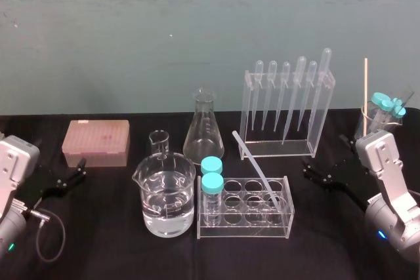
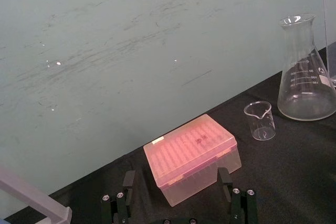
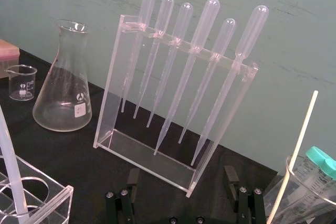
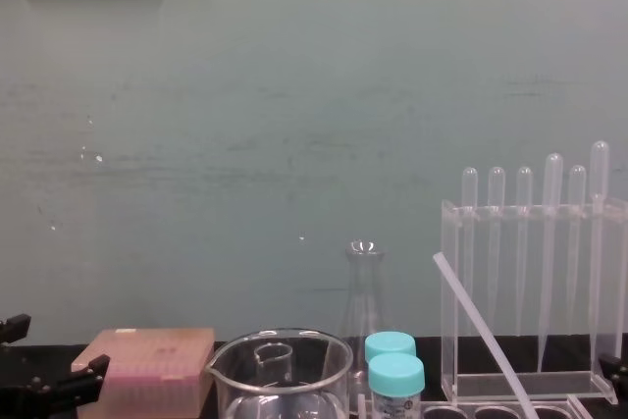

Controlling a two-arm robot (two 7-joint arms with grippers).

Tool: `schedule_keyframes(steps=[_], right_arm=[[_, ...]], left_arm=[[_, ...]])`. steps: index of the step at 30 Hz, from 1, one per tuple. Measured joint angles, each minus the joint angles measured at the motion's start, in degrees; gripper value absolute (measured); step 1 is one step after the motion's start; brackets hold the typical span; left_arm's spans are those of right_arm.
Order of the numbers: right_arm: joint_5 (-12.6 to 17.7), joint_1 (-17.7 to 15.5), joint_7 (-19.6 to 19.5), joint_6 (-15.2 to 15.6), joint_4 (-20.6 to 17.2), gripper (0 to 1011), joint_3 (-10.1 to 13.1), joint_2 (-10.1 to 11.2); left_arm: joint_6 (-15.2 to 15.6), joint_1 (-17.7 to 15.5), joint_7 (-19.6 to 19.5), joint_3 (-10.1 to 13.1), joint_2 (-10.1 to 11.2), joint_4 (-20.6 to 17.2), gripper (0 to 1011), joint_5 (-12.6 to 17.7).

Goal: Pick up the stirring rod with one hand, then place it down.

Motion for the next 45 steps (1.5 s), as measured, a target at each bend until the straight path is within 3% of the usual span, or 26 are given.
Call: schedule_keyframes(steps=[45], right_arm=[[0.0, 0.0, 0.0, 0.0, 0.0, 1000, 0.0, 0.0]], left_arm=[[0.0, 0.0, 0.0, 0.0, 0.0, 0.0, 1000, 0.0]])
